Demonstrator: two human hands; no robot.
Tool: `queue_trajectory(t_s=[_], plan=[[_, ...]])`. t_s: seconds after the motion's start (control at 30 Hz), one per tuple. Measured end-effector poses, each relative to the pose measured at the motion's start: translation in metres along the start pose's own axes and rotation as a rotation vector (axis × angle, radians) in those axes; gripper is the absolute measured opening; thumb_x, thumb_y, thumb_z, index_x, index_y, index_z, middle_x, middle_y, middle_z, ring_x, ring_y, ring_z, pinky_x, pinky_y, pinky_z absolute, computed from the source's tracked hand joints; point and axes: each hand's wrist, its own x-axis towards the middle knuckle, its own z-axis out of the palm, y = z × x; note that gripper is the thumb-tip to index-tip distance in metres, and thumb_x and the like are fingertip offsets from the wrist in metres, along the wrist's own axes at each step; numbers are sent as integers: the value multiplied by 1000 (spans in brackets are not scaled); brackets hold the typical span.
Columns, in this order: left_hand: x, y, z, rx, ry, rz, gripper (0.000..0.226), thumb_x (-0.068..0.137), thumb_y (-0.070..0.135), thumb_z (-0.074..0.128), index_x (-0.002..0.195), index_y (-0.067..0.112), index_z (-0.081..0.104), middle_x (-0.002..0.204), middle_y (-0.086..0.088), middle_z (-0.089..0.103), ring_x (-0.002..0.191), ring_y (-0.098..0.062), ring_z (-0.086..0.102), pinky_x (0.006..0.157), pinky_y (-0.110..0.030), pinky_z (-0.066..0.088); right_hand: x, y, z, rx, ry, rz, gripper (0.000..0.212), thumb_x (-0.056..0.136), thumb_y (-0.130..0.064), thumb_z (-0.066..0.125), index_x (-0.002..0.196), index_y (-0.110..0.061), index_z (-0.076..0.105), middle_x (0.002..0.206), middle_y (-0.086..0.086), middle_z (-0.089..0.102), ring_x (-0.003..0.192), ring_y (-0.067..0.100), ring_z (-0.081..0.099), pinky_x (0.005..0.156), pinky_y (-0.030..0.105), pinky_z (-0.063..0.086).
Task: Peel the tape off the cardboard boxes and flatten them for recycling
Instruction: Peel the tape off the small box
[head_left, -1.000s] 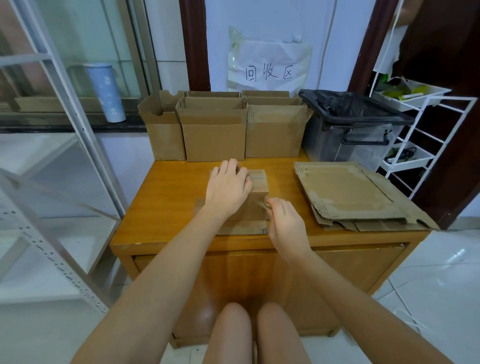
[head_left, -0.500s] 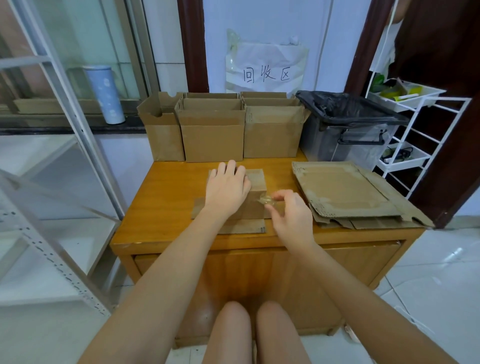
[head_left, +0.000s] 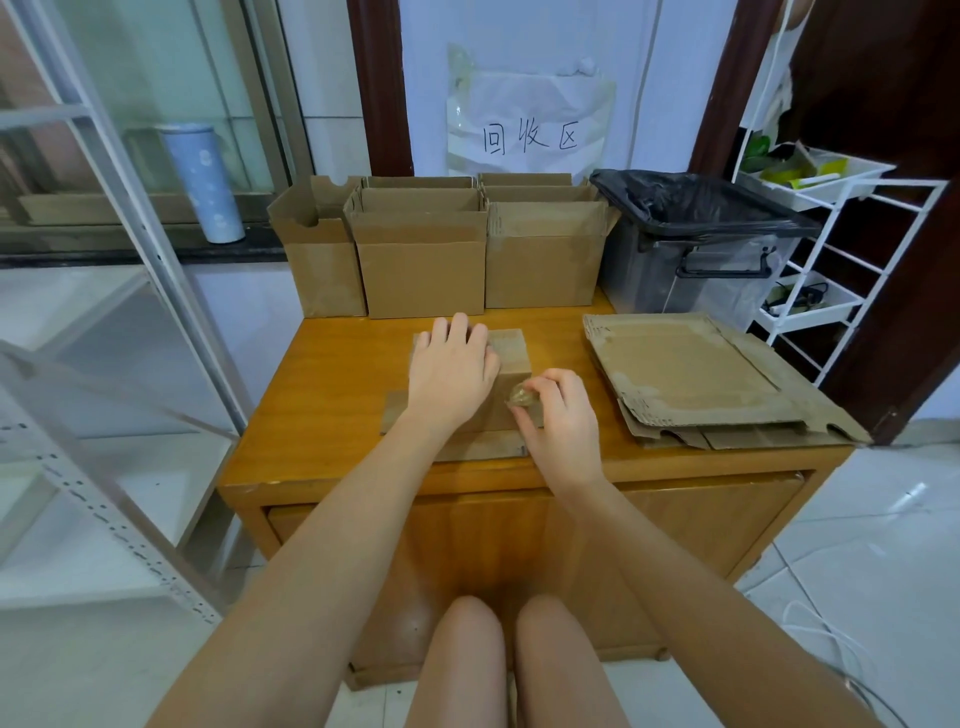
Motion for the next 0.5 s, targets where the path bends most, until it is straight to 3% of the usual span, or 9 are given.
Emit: queue_trajectory(t_s=[0.33,0.5], plan=[[3,1,0,11,0,-47,36,102,34,29,123,13,50,130,-8,48,117,-22,44,97,-33,37,-6,21,1,-49,-73,-159,27,77,4,74,102,8,67,97,20,67,84,29,66,72,35,58],[4,2,0,19,-3,-40,36,102,33,28,124,13,50,131,-8,48,118,-22,44,98,-32,37,-19,22,-4,-19,-219,-183,43,65,20,73,106,8,65,102,20,66,92,31,66,79,37,58]])
